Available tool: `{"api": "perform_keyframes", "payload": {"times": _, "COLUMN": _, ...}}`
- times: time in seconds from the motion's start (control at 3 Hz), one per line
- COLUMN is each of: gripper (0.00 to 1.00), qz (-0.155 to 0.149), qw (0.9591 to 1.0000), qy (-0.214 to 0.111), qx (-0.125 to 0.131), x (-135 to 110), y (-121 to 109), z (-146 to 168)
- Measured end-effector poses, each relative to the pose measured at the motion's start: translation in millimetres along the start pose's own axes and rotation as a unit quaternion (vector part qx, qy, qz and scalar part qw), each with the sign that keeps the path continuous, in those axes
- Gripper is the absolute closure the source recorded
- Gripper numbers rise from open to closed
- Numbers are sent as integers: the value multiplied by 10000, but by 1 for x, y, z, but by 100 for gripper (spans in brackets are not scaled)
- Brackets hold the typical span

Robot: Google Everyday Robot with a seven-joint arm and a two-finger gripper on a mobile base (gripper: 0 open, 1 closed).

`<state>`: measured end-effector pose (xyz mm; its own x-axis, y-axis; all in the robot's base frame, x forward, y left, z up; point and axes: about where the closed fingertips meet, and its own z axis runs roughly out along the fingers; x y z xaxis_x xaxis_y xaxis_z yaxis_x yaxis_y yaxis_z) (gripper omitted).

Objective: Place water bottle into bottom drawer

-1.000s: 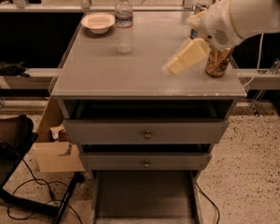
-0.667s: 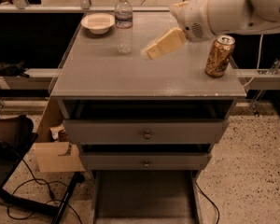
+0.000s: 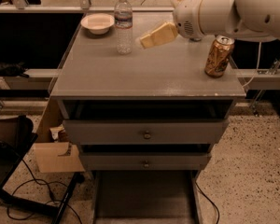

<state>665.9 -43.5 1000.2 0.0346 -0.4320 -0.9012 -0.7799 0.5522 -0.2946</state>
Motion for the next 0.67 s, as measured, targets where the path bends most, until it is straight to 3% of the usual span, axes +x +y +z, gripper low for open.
{"api": "perform_keyframes", "payload": {"times": 0.33, "gripper": 0, "qz": 313, "qw": 9987, "qy": -369, "qx": -169, "x": 0, "y": 3, "z": 34}}
{"api": "perform_keyframes", "payload": {"times": 0.67, "gripper": 0, "qz": 714, "qw": 9943, "qy": -741, "qx": -290, "x": 11, "y": -1, "z": 78}}
